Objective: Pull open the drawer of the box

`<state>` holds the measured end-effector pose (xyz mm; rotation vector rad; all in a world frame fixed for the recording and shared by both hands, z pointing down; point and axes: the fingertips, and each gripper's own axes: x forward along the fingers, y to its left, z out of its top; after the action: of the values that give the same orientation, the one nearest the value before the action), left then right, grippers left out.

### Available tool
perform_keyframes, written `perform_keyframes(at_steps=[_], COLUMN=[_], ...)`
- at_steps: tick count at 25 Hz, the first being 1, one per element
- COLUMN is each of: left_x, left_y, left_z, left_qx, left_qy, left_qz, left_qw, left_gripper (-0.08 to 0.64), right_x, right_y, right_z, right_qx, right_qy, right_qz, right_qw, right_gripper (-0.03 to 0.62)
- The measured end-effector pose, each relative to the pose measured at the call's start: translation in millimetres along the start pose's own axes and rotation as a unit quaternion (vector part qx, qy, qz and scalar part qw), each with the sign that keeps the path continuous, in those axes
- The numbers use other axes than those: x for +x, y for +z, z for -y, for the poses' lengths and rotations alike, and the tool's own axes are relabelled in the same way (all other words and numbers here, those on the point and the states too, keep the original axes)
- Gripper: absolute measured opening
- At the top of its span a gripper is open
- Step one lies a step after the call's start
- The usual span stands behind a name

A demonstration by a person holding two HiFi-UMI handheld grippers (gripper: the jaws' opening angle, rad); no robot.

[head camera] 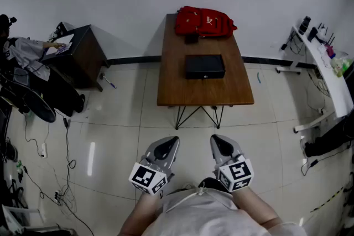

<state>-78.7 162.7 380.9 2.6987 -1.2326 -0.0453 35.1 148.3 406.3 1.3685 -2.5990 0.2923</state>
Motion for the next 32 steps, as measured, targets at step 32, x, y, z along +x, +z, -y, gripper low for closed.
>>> perform_keyframes(at_steps=[32], left_x=[263], left_y=[-10], left_z=[-219], left_qx=[-0.035], left_qy=[0.02], left_qz=[-0.039], left_qw=[0.9984], left_gripper=[0.006], right_x=[277], right_y=[23], right_z=[220], right_qx=[0.036], right_qy=[0.003], right_qz=[-0.075], right_qw=[0.997], right_gripper=[0.008])
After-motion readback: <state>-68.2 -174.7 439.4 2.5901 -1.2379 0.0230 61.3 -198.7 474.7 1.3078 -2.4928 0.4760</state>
